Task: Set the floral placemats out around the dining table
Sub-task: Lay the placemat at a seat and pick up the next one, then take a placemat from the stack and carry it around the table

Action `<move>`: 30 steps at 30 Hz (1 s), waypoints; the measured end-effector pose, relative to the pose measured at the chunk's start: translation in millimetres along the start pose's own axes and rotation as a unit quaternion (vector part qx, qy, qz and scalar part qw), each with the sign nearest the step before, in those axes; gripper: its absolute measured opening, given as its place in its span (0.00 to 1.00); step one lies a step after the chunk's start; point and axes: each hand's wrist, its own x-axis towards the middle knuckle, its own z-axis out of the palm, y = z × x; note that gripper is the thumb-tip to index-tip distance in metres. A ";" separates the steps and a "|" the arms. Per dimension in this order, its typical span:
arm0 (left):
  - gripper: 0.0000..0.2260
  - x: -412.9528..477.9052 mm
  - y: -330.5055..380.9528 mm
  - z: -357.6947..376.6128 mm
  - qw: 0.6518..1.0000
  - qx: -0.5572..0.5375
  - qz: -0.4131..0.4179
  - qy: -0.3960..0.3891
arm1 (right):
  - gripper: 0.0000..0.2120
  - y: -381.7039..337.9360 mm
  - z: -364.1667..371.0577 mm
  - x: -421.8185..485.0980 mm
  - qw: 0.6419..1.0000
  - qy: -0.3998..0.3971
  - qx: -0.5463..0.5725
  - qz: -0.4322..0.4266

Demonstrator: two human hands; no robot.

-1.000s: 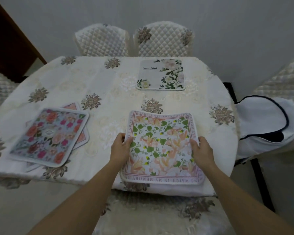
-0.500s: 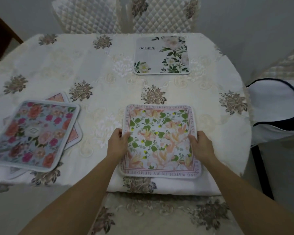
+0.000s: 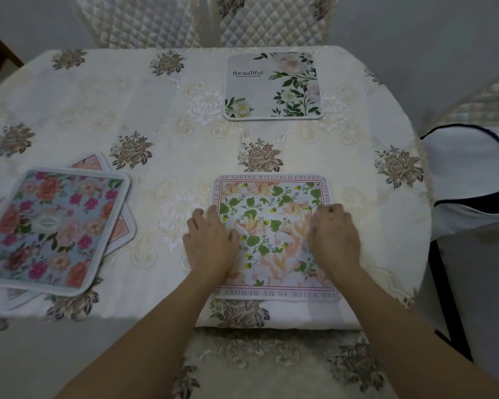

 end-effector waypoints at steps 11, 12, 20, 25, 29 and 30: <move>0.32 2.7 -0.5 45.3 0.967 0.055 0.235 -0.082 | 0.33 6.4 48.0 -6.2 0.978 -0.065 -0.008 -0.200; 0.33 4.0 -3.8 43.2 0.972 0.044 0.216 -0.085 | 0.34 14.0 45.7 -7.4 0.977 -0.073 -0.013 -0.198; 0.35 2.2 -4.6 29.1 0.973 0.042 0.181 -0.136 | 0.38 36.2 25.5 -2.1 0.968 -0.162 -0.012 -0.190; 0.35 -3.2 7.5 -0.4 0.976 0.025 0.162 -0.143 | 0.39 39.6 -17.7 0.0 0.979 -0.134 -0.012 -0.156; 0.32 -17.8 24.5 -41.7 0.976 0.034 0.192 -0.096 | 0.38 36.6 -59.2 -6.3 0.985 -0.090 -0.004 -0.146; 0.33 -22.0 29.0 -52.5 0.977 0.034 0.192 -0.082 | 0.38 34.6 -69.4 -8.3 0.986 -0.083 -0.002 -0.145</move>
